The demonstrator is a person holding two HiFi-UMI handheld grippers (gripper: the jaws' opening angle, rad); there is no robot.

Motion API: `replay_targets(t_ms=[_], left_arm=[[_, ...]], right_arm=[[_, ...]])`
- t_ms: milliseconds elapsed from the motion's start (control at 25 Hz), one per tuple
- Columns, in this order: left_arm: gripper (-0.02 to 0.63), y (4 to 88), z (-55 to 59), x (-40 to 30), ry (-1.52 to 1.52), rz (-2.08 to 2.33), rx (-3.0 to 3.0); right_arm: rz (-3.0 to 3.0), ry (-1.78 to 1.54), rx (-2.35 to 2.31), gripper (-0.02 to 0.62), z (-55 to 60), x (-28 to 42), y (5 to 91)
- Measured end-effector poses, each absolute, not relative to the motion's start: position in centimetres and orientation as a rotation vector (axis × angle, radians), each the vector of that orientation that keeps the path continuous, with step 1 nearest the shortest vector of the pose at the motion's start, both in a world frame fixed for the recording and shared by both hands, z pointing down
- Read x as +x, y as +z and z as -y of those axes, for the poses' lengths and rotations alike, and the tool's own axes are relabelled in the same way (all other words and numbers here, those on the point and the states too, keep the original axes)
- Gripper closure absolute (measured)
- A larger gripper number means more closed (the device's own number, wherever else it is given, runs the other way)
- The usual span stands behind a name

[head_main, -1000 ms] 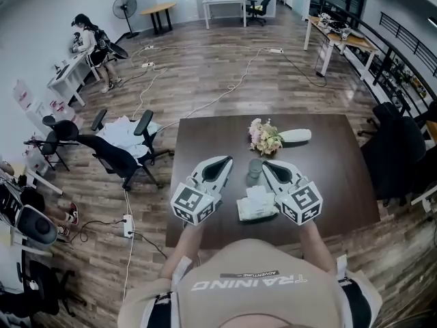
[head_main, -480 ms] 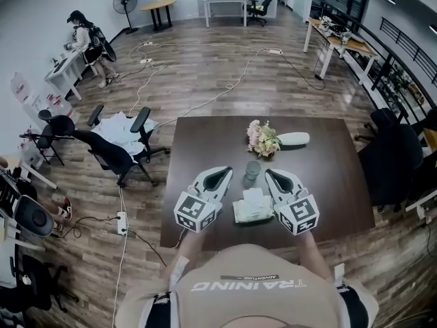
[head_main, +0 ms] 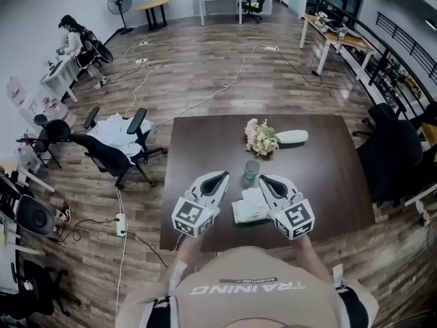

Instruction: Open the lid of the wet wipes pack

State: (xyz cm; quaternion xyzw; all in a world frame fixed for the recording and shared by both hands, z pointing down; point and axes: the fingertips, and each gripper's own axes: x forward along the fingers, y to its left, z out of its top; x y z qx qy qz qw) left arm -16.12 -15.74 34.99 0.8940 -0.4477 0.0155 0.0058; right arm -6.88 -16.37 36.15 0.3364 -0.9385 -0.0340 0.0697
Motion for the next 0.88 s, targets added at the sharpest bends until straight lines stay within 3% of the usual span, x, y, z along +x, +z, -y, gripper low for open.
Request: replay_targets(t_ms=[880], left_arm=[[0.597,38.7,18.0,-16.4,0.042,1.209,2.78]], right_arm=[[2.684,-0.012,1.049,0.581,17.2,-8.2,39.9]])
